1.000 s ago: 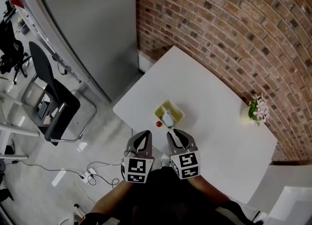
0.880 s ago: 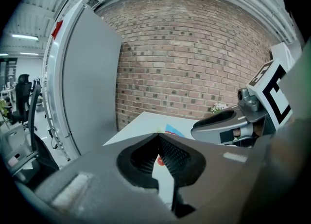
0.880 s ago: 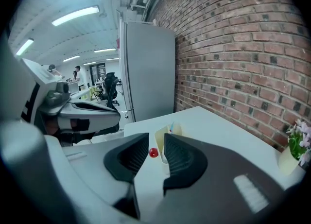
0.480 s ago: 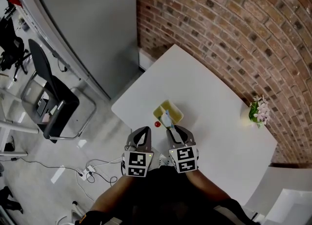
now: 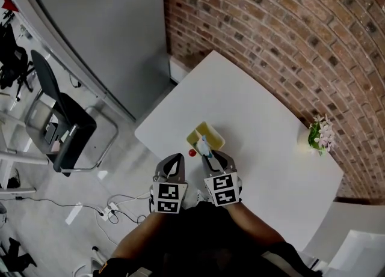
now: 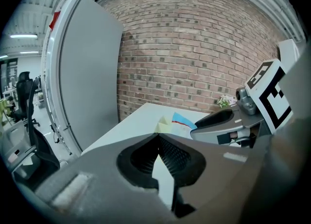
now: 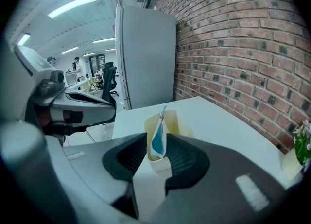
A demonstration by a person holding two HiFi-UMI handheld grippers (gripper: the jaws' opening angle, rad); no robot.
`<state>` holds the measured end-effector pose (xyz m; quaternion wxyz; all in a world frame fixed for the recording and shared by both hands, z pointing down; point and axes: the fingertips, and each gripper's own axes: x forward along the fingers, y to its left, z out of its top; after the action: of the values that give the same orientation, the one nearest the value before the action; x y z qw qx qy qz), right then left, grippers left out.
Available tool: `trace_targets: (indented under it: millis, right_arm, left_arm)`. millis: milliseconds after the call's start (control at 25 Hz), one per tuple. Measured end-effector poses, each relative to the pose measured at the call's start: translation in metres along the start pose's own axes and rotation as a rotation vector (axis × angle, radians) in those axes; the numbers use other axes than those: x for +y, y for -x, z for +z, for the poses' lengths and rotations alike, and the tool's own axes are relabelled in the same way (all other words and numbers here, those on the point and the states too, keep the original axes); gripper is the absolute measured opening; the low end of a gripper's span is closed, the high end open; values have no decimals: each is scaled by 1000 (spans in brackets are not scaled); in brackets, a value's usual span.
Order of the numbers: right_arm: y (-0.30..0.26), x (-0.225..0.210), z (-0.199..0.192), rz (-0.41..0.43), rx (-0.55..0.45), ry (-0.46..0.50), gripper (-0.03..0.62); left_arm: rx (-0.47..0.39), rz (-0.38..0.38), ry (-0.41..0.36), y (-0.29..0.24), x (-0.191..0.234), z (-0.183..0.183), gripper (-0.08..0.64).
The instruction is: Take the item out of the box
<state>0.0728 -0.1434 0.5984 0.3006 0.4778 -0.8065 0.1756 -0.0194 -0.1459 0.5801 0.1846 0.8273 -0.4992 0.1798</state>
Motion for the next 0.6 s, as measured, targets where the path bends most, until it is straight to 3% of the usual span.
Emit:
trace_targets:
  millis: [600]
  right_arm:
    - [-20, -15, -14, -39, 48, 15, 21]
  left_arm:
    - [44, -35, -27, -16, -4, -2, 5]
